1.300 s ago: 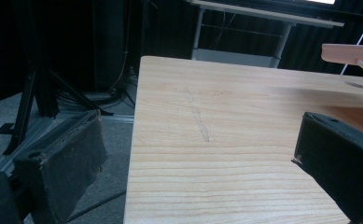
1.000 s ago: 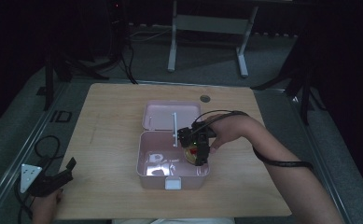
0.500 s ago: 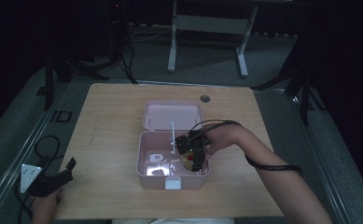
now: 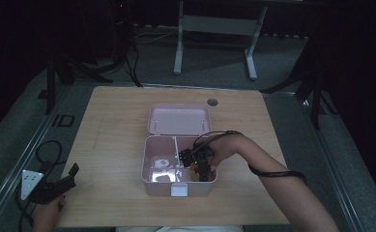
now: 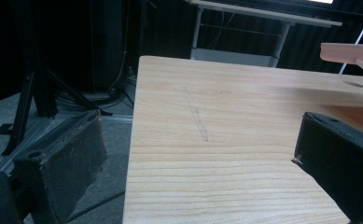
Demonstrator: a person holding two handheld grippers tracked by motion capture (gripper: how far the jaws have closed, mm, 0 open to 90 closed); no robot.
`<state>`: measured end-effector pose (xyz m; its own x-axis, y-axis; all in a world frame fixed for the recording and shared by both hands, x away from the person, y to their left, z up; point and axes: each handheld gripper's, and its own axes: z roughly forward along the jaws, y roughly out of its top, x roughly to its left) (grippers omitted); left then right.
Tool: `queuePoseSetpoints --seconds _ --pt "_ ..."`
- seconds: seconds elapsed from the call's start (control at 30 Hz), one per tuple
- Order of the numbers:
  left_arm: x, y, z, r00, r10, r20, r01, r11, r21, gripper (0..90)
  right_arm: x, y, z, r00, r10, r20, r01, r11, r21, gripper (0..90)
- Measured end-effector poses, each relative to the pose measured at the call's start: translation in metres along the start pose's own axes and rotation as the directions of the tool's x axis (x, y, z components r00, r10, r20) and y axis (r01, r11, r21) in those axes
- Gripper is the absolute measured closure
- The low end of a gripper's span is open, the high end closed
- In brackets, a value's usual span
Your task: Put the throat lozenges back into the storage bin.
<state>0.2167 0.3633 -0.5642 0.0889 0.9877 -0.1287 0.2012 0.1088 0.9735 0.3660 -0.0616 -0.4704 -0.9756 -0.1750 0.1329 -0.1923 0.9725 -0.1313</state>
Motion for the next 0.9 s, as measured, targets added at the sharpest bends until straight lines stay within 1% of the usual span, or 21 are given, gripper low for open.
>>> queuePoseSetpoints --seconds 0.1,0.27,0.4,0.5,0.57,0.6,0.63,0.67,0.7,0.73,0.83,0.9 --pt "0.0 0.0 0.0 1.0 0.001 0.002 -0.001 1.0 0.0 2.4 0.0 0.002 0.004 0.9999 -0.006 0.013 0.006 1.0 0.019 19.8" --pt "0.0 0.0 0.0 1.0 0.001 0.002 -0.001 1.0 -0.001 2.4 -0.002 0.005 0.01 1.0 -0.004 0.007 0.004 0.999 0.037 18.3" --pt "0.0 0.0 0.0 1.0 0.001 0.003 -0.001 1.0 0.0 2.4 -0.003 0.005 0.011 1.0 -0.005 0.002 0.005 0.999 0.038 17.5" --pt "0.0 0.0 0.0 1.0 0.001 0.002 -0.001 1.0 0.0 2.4 -0.002 0.002 0.006 0.9999 -0.01 0.011 0.01 1.0 0.011 17.0" --pt "0.0 0.0 0.0 1.0 0.002 0.002 -0.002 1.0 0.0 2.4 -0.001 0.0 -0.001 0.9994 -0.015 0.03 0.016 1.0 -0.014 14.0" --pt "0.0 0.0 0.0 1.0 0.001 0.002 -0.001 1.0 0.0 2.4 0.0 -0.002 -0.007 0.9989 -0.02 0.041 0.021 0.999 -0.032 14.0" --pt "0.0 0.0 0.0 1.0 0.001 0.002 -0.001 1.0 0.0 2.4 0.0 -0.002 -0.007 0.9989 -0.02 0.041 0.021 0.999 -0.032 14.0" --pt "0.0 0.0 0.0 1.0 0.002 0.001 -0.002 1.0 0.001 2.4 0.001 -0.006 -0.016 0.9984 -0.014 0.056 0.017 0.998 -0.06 14.0" --pt "0.0 0.0 0.0 1.0 0.002 0.001 -0.002 1.0 0.001 2.5 0.001 -0.007 -0.02 0.9979 -0.011 0.063 0.016 0.998 -0.067 13.8" --pt "0.0 0.0 0.0 1.0 0.001 0.001 -0.001 1.0 0.001 2.4 0.002 -0.01 -0.025 0.9966 -0.005 0.082 0.012 0.997 -0.079 13.8" --pt "0.0 0.0 0.0 1.0 0.001 0.0 -0.001 1.0 0.002 2.4 0.005 -0.017 -0.038 0.9942 0.005 0.108 0.007 0.993 -0.115 13.6" --pt "0.0 0.0 0.0 1.0 0.002 0.0 -0.002 1.0 0.001 2.4 0.008 -0.024 -0.048 0.9928 0.01 0.119 0.008 0.988 -0.155 13.6"
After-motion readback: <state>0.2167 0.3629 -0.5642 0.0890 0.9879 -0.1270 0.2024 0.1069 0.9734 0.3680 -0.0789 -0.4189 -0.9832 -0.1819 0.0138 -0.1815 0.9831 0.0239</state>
